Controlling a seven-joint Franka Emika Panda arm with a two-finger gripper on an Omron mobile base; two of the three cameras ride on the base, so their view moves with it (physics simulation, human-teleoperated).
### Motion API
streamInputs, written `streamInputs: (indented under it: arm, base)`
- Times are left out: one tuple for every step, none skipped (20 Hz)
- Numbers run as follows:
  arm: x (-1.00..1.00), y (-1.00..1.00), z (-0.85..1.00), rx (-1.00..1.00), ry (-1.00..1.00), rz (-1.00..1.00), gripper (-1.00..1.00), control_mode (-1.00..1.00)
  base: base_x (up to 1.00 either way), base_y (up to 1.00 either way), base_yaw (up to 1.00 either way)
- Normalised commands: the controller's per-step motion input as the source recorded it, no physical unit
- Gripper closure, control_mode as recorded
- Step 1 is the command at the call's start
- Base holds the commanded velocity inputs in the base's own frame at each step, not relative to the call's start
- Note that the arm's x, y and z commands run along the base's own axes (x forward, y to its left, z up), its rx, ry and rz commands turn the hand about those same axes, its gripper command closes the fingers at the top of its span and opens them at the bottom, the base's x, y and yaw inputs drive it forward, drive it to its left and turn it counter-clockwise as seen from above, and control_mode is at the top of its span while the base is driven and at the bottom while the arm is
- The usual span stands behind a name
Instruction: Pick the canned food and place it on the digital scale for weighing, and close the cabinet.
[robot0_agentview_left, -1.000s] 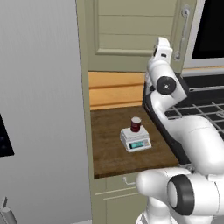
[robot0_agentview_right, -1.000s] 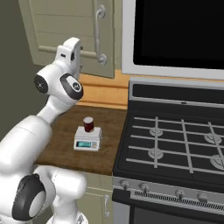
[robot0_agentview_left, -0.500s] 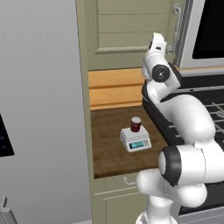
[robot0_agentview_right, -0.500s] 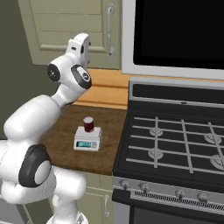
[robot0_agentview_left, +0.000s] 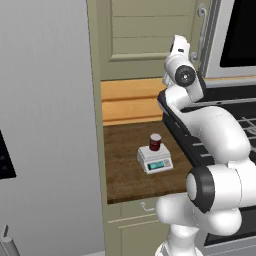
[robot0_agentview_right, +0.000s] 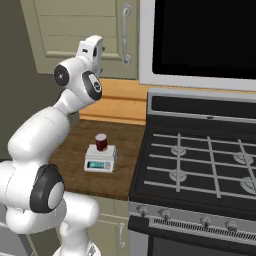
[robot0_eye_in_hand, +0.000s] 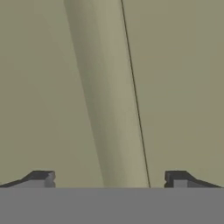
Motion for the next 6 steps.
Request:
streamInputs:
  arm:
    - [0.48,-0.08,0.00,0.00,0.07,0.03,-1.00,-1.00]
    - [0.58,-0.14,0.00,0.00,0.11,0.03,-1.00,-1.00]
    - [0.59,-0.16,0.00,0.00,0.11,0.03,-1.00,-1.00]
    - [0.61,-0.16,0.00,0.00,0.11,0.04,-1.00,-1.00]
    - [0.62,-0.18,0.00,0.00,0.10,0.04,-1.00,-1.00]
    - [0.61,-0.16,0.00,0.00,0.07,0.05,-1.00,-1.00]
  base:
    - [0.00,0.00,0.00]
    - [0.00,0.00,0.00]
    - [0.00,0.00,0.00]
    - [0.00,0.00,0.00]
    - [0.00,0.00,0.00]
    - [0.00,0.00,0.00]
